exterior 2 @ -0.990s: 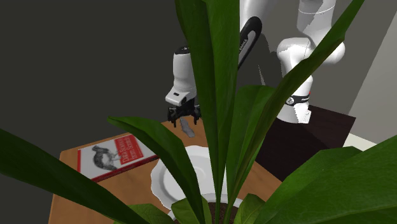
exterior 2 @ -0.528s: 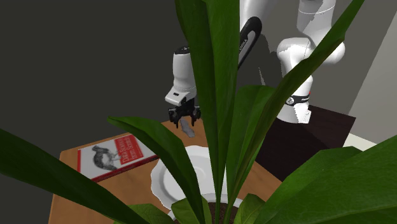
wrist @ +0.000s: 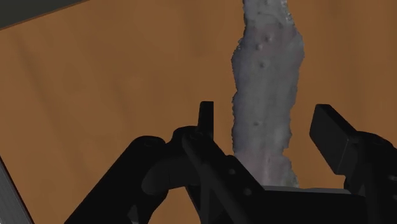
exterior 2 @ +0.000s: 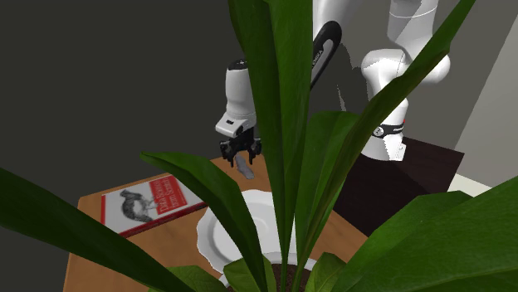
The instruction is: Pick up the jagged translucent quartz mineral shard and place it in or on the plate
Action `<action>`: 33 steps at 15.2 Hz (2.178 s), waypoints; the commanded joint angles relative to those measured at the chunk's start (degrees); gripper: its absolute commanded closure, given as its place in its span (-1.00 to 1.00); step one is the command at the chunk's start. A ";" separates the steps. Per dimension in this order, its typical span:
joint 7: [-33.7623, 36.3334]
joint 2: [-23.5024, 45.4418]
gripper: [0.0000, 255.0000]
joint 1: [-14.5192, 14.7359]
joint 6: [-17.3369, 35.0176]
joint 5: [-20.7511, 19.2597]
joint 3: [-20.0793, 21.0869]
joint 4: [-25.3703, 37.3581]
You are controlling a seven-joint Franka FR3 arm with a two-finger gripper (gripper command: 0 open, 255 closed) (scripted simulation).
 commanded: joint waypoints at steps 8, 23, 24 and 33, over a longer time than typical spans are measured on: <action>1.29 -4.28 1.00 2.32 -3.88 -2.84 -2.78 -0.36; 7.87 -9.48 1.00 8.40 -12.75 -6.79 -4.52 3.06; 8.92 -9.01 1.00 9.11 -13.41 -6.56 -4.06 3.95; 17.32 -2.87 1.00 13.99 -20.35 -3.82 0.36 15.08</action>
